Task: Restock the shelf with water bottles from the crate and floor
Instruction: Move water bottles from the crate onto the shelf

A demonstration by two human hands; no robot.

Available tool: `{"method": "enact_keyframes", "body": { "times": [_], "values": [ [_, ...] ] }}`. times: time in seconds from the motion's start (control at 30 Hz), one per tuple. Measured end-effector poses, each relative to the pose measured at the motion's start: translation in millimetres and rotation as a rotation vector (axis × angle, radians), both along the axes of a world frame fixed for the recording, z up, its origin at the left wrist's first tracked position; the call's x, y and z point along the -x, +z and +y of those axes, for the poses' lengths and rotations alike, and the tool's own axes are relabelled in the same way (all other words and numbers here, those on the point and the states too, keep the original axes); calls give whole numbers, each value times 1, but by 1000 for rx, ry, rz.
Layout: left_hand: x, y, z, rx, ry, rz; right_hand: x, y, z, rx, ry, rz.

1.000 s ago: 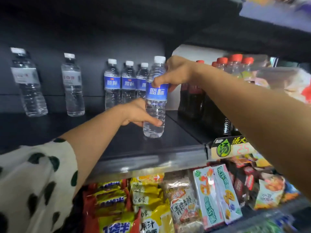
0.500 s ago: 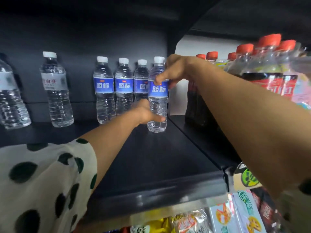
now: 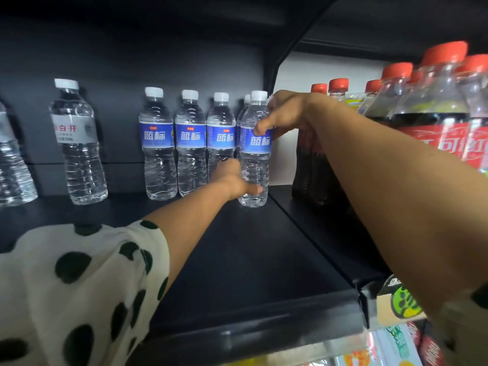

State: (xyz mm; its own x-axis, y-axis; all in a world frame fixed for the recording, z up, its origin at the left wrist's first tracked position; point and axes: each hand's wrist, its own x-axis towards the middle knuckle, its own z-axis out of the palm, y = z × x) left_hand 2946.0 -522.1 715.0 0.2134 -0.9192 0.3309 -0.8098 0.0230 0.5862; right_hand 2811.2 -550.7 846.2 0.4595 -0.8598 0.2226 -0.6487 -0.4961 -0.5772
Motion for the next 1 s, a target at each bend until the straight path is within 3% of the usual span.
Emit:
{"method": "enact_keyframes", "body": {
  "times": [0.67,0.8,1.0],
  "values": [
    [7,5,11,-44,-2,-65,1,-2,-1,-6,-15,-22],
    [1,17,28,-43,-23,-41,5,6,17,43,-90,63],
    [-6,37,81,-48,-36,-143,14,11,71,209,-190,282]
  ]
}}
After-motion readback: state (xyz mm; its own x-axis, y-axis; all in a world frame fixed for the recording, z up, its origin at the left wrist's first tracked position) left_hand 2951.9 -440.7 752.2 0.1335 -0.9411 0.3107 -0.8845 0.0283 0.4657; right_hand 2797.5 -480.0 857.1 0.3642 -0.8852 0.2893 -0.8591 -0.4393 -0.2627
